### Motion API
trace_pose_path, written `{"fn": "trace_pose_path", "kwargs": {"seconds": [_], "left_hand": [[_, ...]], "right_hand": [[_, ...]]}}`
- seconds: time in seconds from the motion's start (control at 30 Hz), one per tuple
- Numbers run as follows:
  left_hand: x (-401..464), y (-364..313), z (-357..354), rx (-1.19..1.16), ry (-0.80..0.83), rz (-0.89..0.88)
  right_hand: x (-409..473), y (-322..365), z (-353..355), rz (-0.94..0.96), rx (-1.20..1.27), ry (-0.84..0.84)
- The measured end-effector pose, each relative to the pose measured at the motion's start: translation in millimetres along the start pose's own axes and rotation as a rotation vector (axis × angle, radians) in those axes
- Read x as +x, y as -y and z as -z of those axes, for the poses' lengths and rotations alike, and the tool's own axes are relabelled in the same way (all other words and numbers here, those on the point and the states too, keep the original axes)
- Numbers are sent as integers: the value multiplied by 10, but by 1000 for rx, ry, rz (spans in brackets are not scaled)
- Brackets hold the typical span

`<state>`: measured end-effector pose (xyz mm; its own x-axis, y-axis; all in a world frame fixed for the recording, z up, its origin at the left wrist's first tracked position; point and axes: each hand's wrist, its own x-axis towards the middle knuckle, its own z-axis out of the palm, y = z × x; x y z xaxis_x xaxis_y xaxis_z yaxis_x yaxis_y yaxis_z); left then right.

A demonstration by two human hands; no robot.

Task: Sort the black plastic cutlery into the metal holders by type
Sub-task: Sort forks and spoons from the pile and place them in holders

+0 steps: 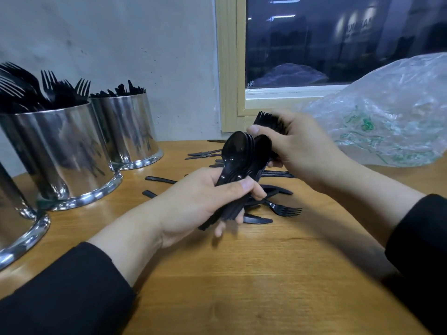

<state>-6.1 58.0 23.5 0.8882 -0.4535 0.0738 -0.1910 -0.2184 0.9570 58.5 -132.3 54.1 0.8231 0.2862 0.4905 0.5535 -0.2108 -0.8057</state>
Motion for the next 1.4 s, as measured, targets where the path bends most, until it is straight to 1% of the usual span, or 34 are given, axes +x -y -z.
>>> {"fn": "trace_pose_path", "kwargs": {"seconds": [0.07, 0.13, 0.23, 0.27, 0.33, 0.37, 0.43, 0.5, 0.57, 0.67, 0.8, 0.87, 0.93, 1.03, 1.27, 1.4], "left_hand": [[14, 7, -16, 20, -13, -9], [30, 21, -19, 13, -36, -24], [56, 59, 35, -48, -166, -42], [63, 72, 66, -66, -229, -42], [73, 94, 129, -95, -355, -48], [78, 104, 160, -102, -410, -52], [80, 113, 204, -92, -504, -61], [82, 115, 229, -76, -582, -77], [84, 113, 245, -58, -627, -85], [81, 115, 239, -39, -640, -80], [90, 119, 225, -53, -642, -106], [87, 110, 236, -55, -659, -107], [82, 104, 254, -47, -682, -101], [80, 99, 275, -38, -706, -112], [73, 78, 317, -43, -725, -119], [80, 76, 334, -51, -718, -101]], "right_hand": [[-9, 1, -8, -3, 1, 48], [-15, -11, 9, 1, 23, 59], [20, -72, 110, 2, 18, -5], [33, -102, 166, -2, -34, -47], [25, -175, 287, 12, -286, -87], [3, -215, 337, 14, -429, -60], [-54, -294, 408, -20, -623, 70], [-87, -344, 434, -51, -732, 190], [-85, -354, 445, -76, -796, 276], [-87, -258, 491, -170, -851, 425], [-159, -116, 534, -345, -837, 629], [-185, -121, 492, -392, -890, 706], [-181, -155, 448, -393, -959, 709], [-169, -179, 432, -377, -993, 706], [-188, -156, 434, -357, -979, 702], [-201, -202, 445, -312, -906, 676]]}}
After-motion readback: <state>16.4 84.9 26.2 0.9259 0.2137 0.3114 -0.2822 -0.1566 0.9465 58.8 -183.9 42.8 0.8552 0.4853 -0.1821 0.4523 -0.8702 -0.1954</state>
